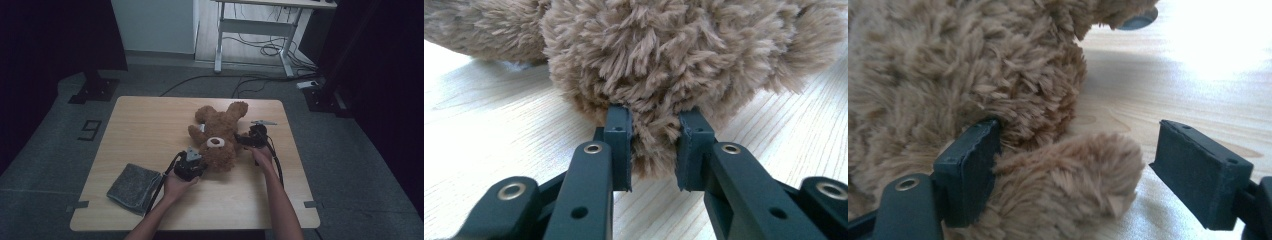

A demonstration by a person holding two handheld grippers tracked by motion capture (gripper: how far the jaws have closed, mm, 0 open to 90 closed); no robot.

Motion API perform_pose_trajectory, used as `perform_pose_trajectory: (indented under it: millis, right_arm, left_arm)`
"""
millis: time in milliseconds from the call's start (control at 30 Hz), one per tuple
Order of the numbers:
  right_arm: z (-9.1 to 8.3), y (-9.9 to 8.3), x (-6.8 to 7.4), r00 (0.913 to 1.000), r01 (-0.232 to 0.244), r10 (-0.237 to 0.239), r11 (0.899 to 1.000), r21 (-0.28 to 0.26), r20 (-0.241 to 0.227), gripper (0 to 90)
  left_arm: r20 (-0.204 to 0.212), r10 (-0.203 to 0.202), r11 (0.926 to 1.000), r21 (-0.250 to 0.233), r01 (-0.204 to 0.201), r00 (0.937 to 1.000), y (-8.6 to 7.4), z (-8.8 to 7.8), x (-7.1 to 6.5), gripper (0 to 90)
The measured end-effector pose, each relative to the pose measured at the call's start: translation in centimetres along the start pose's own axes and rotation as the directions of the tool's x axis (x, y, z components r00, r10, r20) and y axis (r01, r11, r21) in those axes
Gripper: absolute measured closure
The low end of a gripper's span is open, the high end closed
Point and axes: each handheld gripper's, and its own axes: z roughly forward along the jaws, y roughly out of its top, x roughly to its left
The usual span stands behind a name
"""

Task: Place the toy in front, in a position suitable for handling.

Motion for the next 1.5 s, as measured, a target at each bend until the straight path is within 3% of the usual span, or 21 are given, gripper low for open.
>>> perform_pose_trajectory:
  millis: [200, 300, 400, 667, 767, 1100, 1200, 1300, 1367, 1500]
  right_arm:
    - [-0.4, -0.3, -0.4, 0.9997, -0.012, 0.012, 1.000, -0.011, -0.021, 21.2]
    - [-1.6, -0.3, -0.6, 0.9974, 0.043, -0.046, 0.998, -0.049, -0.056, 22.7]
    - [-2.4, -0.2, -0.5, 0.9907, 0.094, -0.097, 0.995, -0.042, -0.095, 22.7]
    - [-4.0, -0.3, -0.9, 0.9774, 0.131, -0.136, 0.991, -0.040, -0.162, 21.3]
    - [-3.9, -0.5, -0.8, 0.9748, 0.161, -0.162, 0.987, -0.021, -0.153, 20.2]
    - [-2.6, -0.3, -0.4, 0.9753, 0.114, -0.120, 0.993, -0.038, -0.186, 21.9]
    - [-2.3, -0.1, -0.2, 0.9760, 0.107, -0.116, 0.993, -0.058, -0.184, 30.9]
    - [-2.4, 0.1, -0.1, 0.9747, 0.079, -0.098, 0.992, -0.098, -0.201, 57.8]
    - [-2.6, 0.2, 0.0, 0.9768, 0.083, -0.099, 0.992, -0.091, -0.190, 70.5]
    - [-3.1, 0.4, -0.1, 0.9797, 0.083, -0.095, 0.994, -0.074, -0.176, 85.6]
  left_arm:
    - [0.001, -0.001, 1.0000, 0.003, 0.001, 1.0000, 0.0, 0.0, 0.1, 71.3]
    - [0.003, -0.005, 1.0000, 0.004, 0.005, 1.0000, -0.1, 0.0, 0.1, 71.3]
    - [0.002, -0.006, 1.0000, 0.004, 0.006, 1.0000, -0.1, 0.0, 0.1, 71.3]
    - [0.001, -0.011, 0.9999, 0.006, 0.011, 0.9999, -0.1, -0.1, 0.2, 71.3]
    - [0.001, -0.011, 0.9999, 0.006, 0.011, 0.9999, -0.1, -0.1, 0.2, 71.3]
    - [0.003, -0.009, 0.9999, 0.007, 0.009, 1.0000, -0.1, -0.1, 0.2, 71.3]
    - [0.004, -0.012, 0.9999, 0.005, 0.012, 0.9999, -0.1, -0.1, 0.3, 71.3]
    - [0.002, -0.014, 0.9999, 0.003, 0.014, 0.9999, -0.2, -0.1, 0.3, 71.3]
    - [0.001, -0.015, 0.9999, 0.001, 0.015, 0.9999, -0.2, -0.1, 0.3, 71.3]
    - [-0.008, -0.010, 1.0000, -0.002, 0.010, 0.9999, -0.1, -0.1, 0.3, 71.4]
